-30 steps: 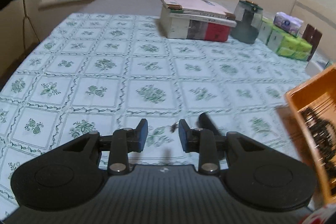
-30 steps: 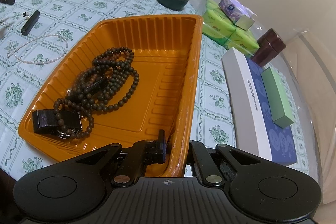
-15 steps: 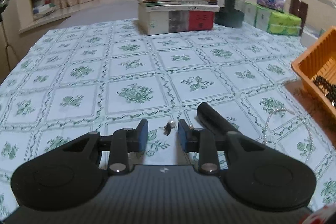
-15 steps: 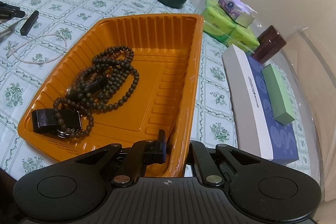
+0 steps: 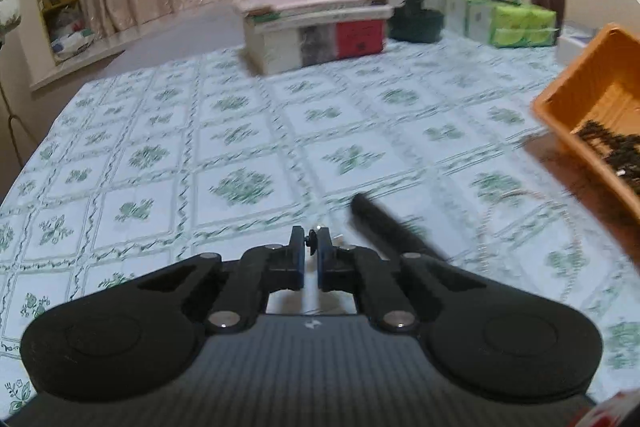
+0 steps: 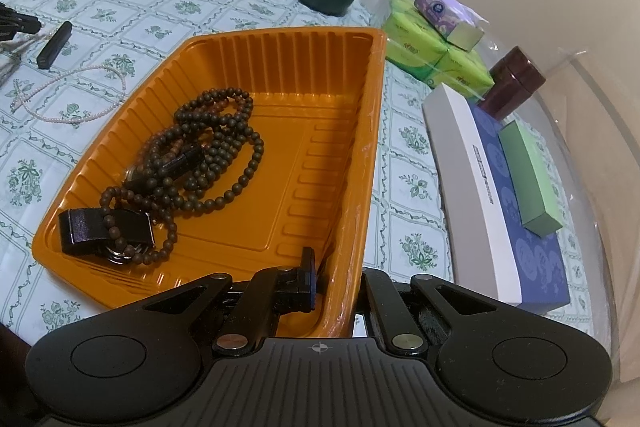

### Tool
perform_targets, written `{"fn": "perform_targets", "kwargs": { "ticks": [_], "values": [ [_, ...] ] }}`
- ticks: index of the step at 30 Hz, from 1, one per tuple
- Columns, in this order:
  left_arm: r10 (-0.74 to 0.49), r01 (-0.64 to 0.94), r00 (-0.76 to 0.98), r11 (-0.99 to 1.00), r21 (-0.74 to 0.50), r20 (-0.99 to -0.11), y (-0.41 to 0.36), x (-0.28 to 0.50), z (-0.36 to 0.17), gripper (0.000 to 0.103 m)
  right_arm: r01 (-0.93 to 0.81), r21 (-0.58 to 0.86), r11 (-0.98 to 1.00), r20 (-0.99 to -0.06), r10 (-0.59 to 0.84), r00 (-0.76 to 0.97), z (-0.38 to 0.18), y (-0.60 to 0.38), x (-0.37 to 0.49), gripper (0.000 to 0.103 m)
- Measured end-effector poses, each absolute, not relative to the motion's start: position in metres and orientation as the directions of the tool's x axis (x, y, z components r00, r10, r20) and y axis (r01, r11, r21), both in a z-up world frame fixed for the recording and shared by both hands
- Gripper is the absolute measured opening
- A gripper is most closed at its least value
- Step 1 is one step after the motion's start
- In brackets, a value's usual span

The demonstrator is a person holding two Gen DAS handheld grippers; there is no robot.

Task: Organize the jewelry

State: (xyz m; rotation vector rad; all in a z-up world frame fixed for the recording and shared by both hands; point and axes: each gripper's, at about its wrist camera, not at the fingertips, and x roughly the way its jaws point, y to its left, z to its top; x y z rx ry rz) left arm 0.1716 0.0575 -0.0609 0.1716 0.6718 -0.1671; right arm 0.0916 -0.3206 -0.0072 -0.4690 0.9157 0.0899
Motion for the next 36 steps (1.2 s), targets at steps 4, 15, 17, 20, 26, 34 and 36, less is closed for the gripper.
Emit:
{"fn": "perform_targets", "kwargs": {
  "ticks": [4,15,17,20,26,34,36],
  "values": [
    [-0.184,0.285,0.777,0.956,0.074,-0.602,0.028,0.154,-0.043,0.005,-0.271,-0.354,0.895,-0.778,-0.122,0.616,-0.007,-0.319,0.09,0.005],
    [-0.522,0.585,0.646,0.807,-0.077,-0.557,-0.099,0.099,-0.026,0.005,-0.269,-0.354,0.896,-0.776,-0.12,0.62,-0.007,-0.319,0.089,0.005],
    [-0.549,0.617,0.623,0.782,-0.081,-0.557,-0.118,0.093,-0.026,0.005,-0.269,-0.352,0.897,-0.776,-0.119,0.62,-0.007,-0.319,0.089,0.005],
    [-0.584,0.654,0.592,0.751,-0.093,-0.555,-0.139,0.087,-0.027,0.005,-0.267,-0.351,0.897,-0.775,-0.118,0.621,-0.007,-0.32,0.088,0.005],
    [-0.598,0.667,0.573,0.738,-0.106,-0.56,-0.144,0.081,-0.032,0.026,-0.268,-0.346,0.899,-0.777,-0.115,0.619,-0.006,-0.32,0.089,0.005],
    [-0.47,0.535,0.683,0.843,-0.055,-0.56,-0.084,0.081,-0.036,0.026,-0.267,-0.347,0.899,-0.776,-0.115,0.62,-0.006,-0.32,0.089,0.005],
    [-0.426,0.484,0.706,0.874,-0.054,-0.566,-0.065,0.084,-0.039,0.026,-0.266,-0.346,0.899,-0.776,-0.115,0.62,-0.006,-0.321,0.089,0.005]
  ]
}}
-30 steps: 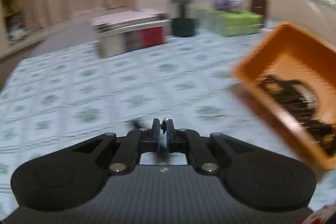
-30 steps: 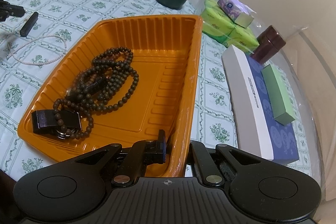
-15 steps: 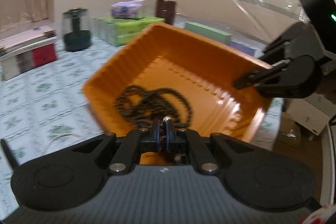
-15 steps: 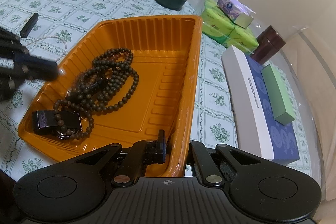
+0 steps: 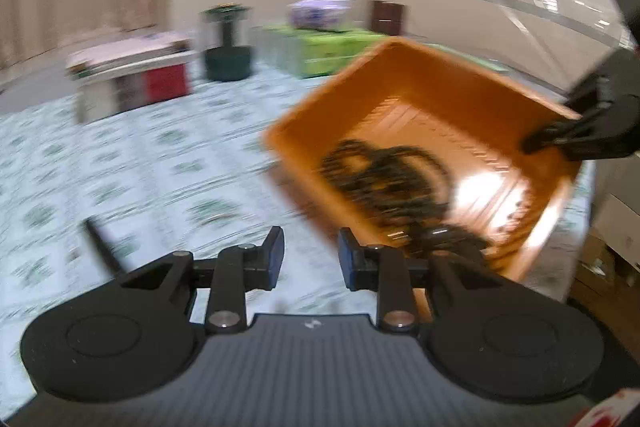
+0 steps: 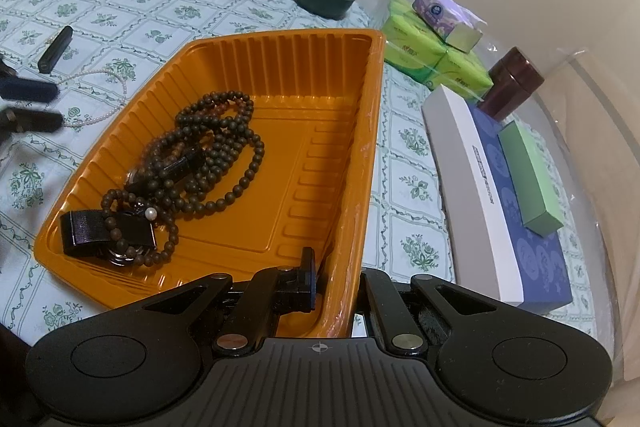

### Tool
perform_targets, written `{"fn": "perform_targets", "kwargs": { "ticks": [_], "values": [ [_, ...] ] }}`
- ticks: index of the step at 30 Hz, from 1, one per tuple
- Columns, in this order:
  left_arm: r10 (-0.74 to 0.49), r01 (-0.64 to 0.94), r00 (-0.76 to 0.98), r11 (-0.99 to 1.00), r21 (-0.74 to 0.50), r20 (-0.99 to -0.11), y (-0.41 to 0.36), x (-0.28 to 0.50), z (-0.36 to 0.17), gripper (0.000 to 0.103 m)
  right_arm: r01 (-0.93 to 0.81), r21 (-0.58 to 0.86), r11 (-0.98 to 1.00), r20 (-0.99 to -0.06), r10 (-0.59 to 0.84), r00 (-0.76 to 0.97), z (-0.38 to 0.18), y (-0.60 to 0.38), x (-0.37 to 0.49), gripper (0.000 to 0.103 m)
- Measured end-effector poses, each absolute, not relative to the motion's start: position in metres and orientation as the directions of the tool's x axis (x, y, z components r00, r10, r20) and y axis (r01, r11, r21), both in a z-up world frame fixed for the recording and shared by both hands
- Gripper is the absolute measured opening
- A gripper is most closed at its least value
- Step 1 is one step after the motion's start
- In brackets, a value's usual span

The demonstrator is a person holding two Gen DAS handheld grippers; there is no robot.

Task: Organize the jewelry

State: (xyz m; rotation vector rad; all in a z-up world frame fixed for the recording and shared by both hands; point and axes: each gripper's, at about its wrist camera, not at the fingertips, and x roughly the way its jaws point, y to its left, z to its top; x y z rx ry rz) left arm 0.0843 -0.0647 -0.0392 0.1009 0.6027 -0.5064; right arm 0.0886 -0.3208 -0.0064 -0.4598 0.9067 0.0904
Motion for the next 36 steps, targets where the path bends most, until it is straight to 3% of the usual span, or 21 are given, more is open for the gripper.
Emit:
{"fn": "perform_targets", "kwargs": {
  "ticks": [9,13,25,36],
  "values": [
    [-0.116,0.204,0.82,0.974,0.097,-0.56,0.018,0.107,-0.056,0.026,-0.267,-0.348,0.899,-0.777,-0.116,0.619,-0.006,-0.321,0.089,0.005],
    [-0.053,0.131,0.814,0.987,0.093,-0.578,0.041,0.132,-0.067,0.026,-0.269,-0.347,0.898,-0.78,-0.117,0.615,-0.006,-0.321,0.089,0.005],
    [-0.041,0.209,0.805,0.954,0.217,-0.592,0.034,0.178,-0.091,0.026,-0.265,-0.345,0.9,-0.786,-0.122,0.607,-0.008,-0.323,0.093,0.005],
    [-0.067,0.233,0.779,0.954,0.19,-0.623,0.037,0.183,-0.09,0.013,-0.264,-0.345,0.901,-0.786,-0.124,0.606,-0.009,-0.323,0.094,0.005]
  ]
}}
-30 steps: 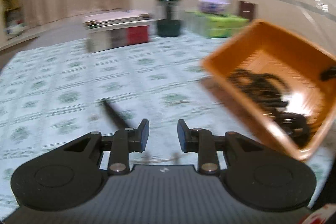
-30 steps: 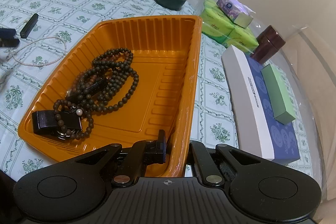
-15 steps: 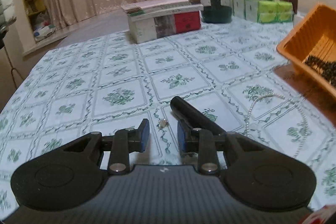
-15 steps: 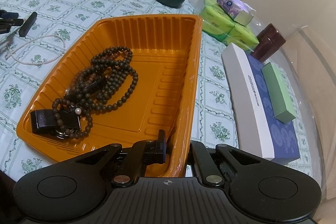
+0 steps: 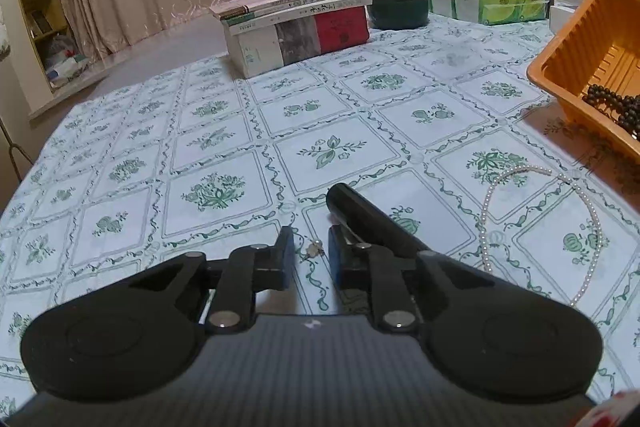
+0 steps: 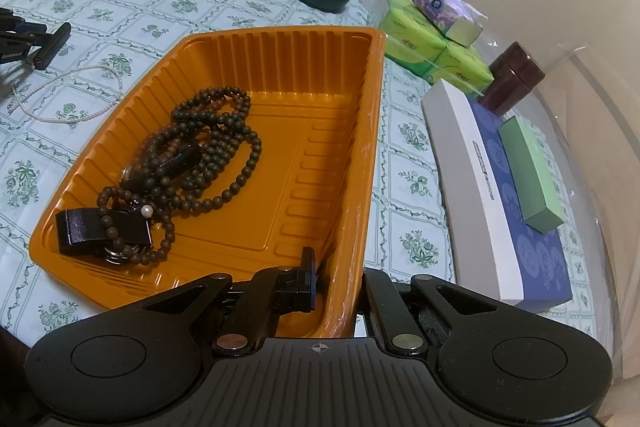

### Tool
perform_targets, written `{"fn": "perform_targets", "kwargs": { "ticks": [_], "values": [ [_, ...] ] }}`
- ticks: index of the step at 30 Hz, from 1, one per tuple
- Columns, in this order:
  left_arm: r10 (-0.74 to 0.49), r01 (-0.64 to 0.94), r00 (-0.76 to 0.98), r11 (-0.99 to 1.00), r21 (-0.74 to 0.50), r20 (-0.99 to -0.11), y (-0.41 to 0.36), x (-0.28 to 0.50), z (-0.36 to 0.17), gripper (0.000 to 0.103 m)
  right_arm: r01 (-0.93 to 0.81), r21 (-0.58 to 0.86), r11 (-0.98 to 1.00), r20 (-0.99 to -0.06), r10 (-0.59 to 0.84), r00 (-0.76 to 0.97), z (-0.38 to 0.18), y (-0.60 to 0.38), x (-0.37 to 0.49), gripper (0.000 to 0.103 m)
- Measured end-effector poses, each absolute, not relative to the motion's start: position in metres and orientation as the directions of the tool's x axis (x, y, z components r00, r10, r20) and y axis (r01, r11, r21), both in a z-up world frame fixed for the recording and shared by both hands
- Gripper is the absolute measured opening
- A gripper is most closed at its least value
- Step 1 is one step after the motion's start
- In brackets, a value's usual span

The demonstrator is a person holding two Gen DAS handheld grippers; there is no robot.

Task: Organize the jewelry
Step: 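Return the left gripper beside the black cylinder and grasp another small earring, then carry the earring into the orange tray and open the left gripper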

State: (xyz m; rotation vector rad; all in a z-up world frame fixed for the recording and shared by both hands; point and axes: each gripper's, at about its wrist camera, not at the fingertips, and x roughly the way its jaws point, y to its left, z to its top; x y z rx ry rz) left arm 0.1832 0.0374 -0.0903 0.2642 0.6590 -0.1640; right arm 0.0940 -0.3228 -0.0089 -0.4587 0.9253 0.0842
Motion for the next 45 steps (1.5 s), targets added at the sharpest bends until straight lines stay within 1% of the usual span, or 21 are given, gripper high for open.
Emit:
{"fn": "perform_targets", "kwargs": {
  "ticks": [1,4,11,15,24,27,35,38,45],
  "values": [
    [-0.078,0.241,0.772,0.954,0.177,-0.631,0.037,0.184,-0.09,0.008,-0.264,-0.345,0.901,-0.786,-0.124,0.605,-0.009,-0.323,0.094,0.005],
    [-0.062,0.233,0.765,0.955,0.186,-0.641,0.033,0.185,-0.085,0.008,-0.263,-0.346,0.901,-0.786,-0.124,0.606,-0.009,-0.323,0.094,0.005],
    [-0.084,0.227,0.79,0.96,0.161,-0.608,0.024,0.168,-0.063,0.008,-0.264,-0.346,0.9,-0.786,-0.124,0.606,-0.009,-0.323,0.094,0.005],
    [-0.119,0.24,0.794,0.962,0.128,-0.596,0.014,0.158,-0.049,0.008,-0.265,-0.347,0.9,-0.784,-0.124,0.608,-0.009,-0.323,0.094,0.005],
    [-0.202,0.316,0.794,0.943,0.105,-0.574,-0.023,0.141,-0.031,0.008,-0.266,-0.347,0.9,-0.78,-0.119,0.614,-0.006,-0.321,0.092,0.005],
    [-0.245,0.348,0.779,0.935,0.074,-0.577,-0.036,0.136,-0.029,0.008,-0.265,-0.346,0.9,-0.78,-0.118,0.615,-0.006,-0.322,0.091,0.005],
    [-0.44,0.513,0.697,0.858,-0.035,-0.566,-0.097,0.111,-0.019,0.008,-0.264,-0.344,0.901,-0.778,-0.116,0.618,-0.006,-0.323,0.09,0.005],
    [-0.502,0.574,0.658,0.817,-0.057,-0.561,-0.122,0.102,-0.015,0.008,-0.264,-0.344,0.901,-0.777,-0.116,0.618,-0.006,-0.323,0.09,0.005],
    [-0.558,0.647,0.61,0.761,-0.053,-0.562,-0.163,0.088,-0.017,0.008,-0.264,-0.34,0.903,-0.776,-0.111,0.621,-0.007,-0.324,0.089,0.005]
  ]
}}
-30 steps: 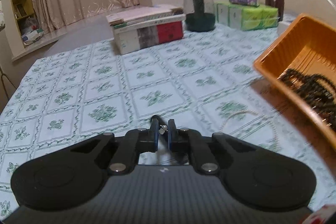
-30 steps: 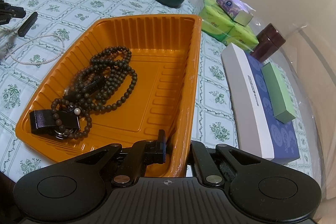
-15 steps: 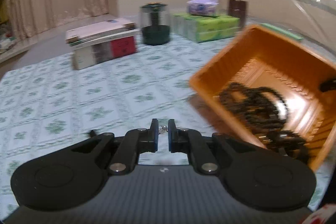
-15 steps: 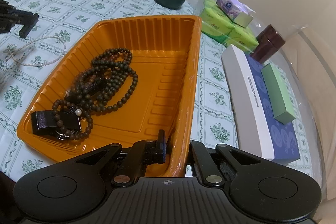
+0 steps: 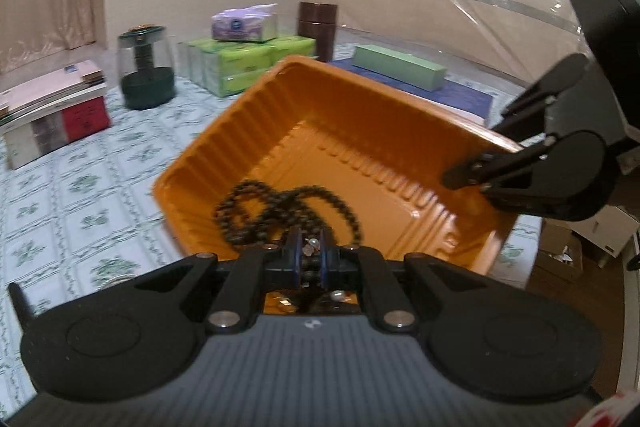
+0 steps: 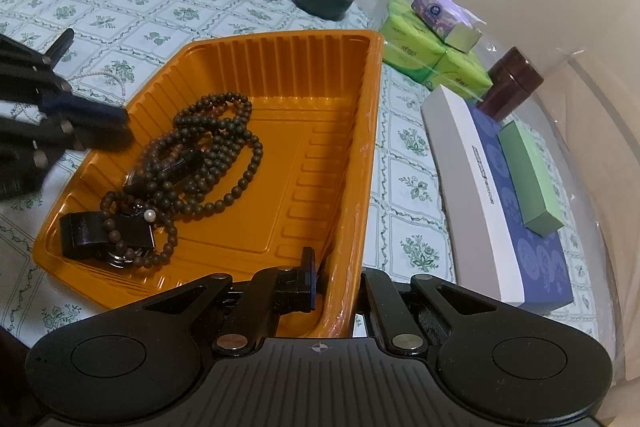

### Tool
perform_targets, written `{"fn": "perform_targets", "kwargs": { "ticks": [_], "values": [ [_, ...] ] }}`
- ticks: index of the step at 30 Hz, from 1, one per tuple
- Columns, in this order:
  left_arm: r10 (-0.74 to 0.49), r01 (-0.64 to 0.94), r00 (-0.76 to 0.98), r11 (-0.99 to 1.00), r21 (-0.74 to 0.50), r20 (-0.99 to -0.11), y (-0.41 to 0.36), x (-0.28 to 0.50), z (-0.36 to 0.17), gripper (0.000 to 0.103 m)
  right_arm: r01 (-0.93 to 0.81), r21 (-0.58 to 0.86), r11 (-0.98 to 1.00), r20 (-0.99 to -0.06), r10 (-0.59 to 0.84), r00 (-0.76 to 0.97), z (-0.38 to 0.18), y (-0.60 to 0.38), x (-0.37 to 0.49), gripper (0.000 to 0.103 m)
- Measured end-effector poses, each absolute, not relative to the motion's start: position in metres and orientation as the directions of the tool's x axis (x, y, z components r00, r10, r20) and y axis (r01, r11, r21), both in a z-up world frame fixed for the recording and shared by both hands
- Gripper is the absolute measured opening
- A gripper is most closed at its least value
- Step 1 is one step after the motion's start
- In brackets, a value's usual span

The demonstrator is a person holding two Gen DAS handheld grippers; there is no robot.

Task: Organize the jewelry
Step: 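Carry the earring into the orange tray and open the left gripper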

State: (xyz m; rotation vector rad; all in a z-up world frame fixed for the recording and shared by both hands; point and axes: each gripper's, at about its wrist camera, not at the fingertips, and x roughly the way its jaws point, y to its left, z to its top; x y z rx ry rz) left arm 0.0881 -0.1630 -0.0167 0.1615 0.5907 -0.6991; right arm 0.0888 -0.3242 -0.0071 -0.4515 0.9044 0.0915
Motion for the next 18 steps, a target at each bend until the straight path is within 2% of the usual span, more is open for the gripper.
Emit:
{"fn": "perform_targets", "kwargs": {
  "ticks": [4,6,7,18],
  "values": [
    [-0.569,0.664,0.603,0.746,-0.043,-0.56,-0.173,0.083,-0.018,0.008,-0.263,-0.339,0.903,-0.775,-0.11,0.622,-0.007,-0.324,0.088,0.005],
    [-0.57,0.666,0.598,0.744,-0.045,-0.564,-0.174,0.083,-0.019,0.021,-0.264,-0.34,0.903,-0.775,-0.11,0.622,-0.007,-0.324,0.088,0.005],
    [-0.57,0.664,0.598,0.746,-0.05,-0.563,-0.173,0.082,-0.019,0.036,-0.264,-0.34,0.903,-0.775,-0.11,0.622,-0.007,-0.325,0.088,0.005],
    [-0.487,0.565,0.68,0.825,-0.032,-0.548,-0.125,0.075,-0.021,0.036,-0.265,-0.341,0.902,-0.775,-0.11,0.623,-0.007,-0.325,0.088,0.005]
  ]
}}
